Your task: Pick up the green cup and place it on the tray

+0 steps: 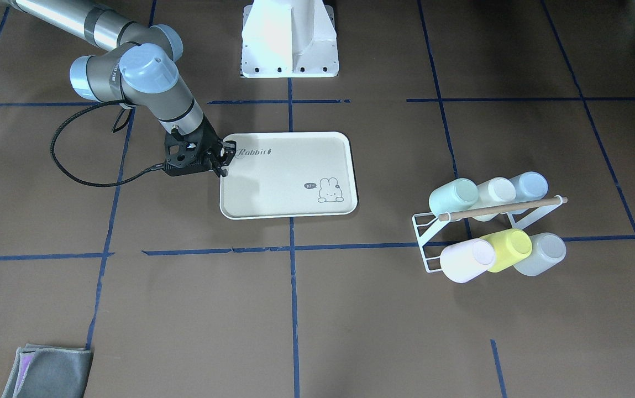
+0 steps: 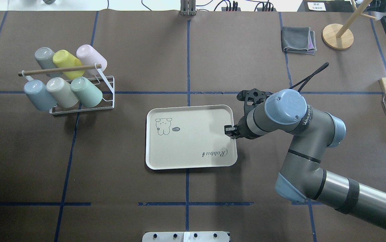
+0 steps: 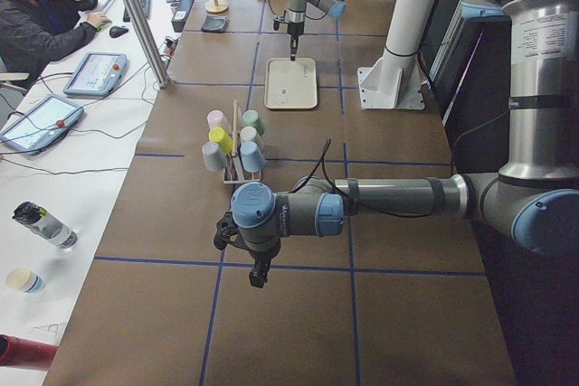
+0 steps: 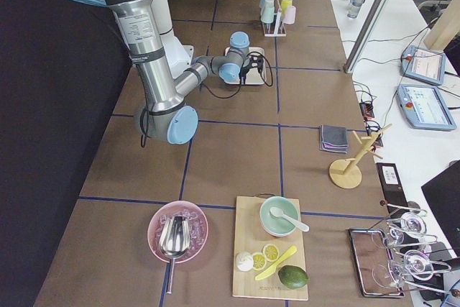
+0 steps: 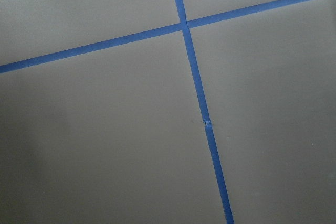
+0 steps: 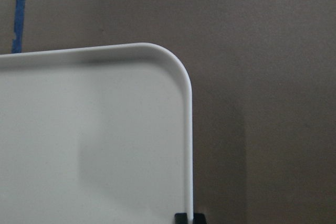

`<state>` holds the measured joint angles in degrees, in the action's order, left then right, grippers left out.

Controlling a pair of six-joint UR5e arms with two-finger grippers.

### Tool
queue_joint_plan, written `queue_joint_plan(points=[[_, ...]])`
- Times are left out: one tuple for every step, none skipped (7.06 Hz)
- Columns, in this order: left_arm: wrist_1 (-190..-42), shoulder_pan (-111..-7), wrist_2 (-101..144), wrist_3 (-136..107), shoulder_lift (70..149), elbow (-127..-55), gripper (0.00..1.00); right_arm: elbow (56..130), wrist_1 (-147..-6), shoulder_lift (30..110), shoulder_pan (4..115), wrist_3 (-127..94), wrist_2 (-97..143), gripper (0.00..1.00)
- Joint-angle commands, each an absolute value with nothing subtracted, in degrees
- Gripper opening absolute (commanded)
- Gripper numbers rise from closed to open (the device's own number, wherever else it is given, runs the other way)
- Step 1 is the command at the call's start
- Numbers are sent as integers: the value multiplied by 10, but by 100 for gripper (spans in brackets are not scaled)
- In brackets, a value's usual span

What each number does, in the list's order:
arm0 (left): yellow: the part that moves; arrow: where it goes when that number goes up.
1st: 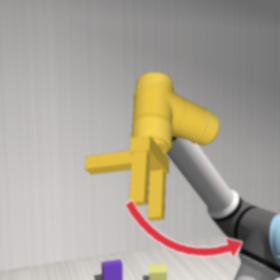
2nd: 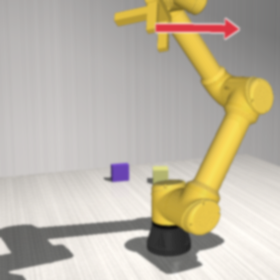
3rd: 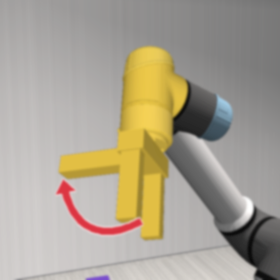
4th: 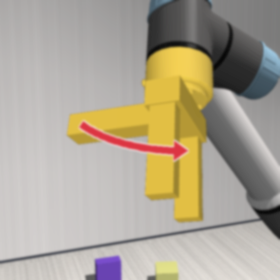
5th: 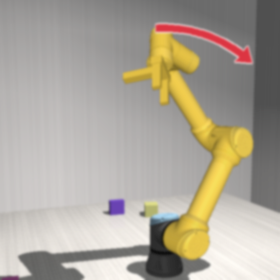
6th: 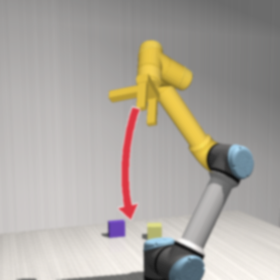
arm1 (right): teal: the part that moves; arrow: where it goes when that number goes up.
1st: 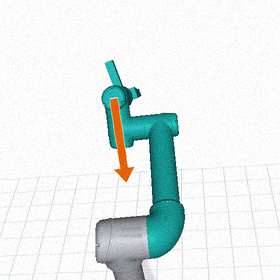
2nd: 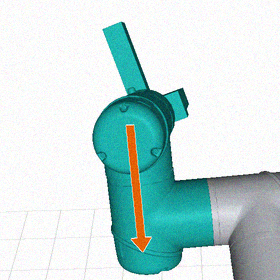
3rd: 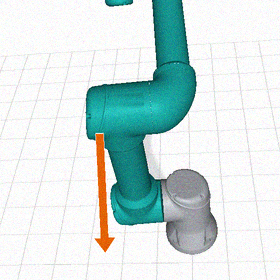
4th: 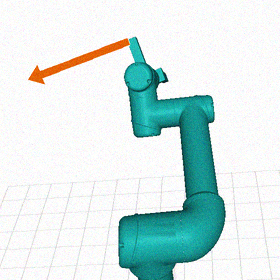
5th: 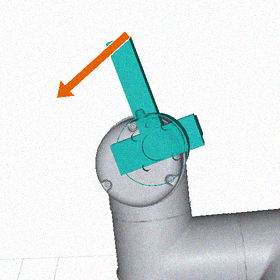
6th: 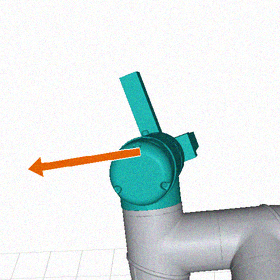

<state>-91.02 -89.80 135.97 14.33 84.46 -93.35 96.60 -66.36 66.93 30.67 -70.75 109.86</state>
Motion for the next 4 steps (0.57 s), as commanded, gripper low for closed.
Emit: queue_joint_plan(points=[[-911,-896,1360,143,845,-933,100,968,-664,676,304,-708,1093,0],[-911,-896,1360,143,845,-933,100,968,-664,678,302,-708,1092,2],[-911,-896,1360,143,845,-933,100,968,-664,677,301,-708,1092,19],[-911,-896,1360,143,845,-933,100,968,-664,677,298,-714,1092,54]])
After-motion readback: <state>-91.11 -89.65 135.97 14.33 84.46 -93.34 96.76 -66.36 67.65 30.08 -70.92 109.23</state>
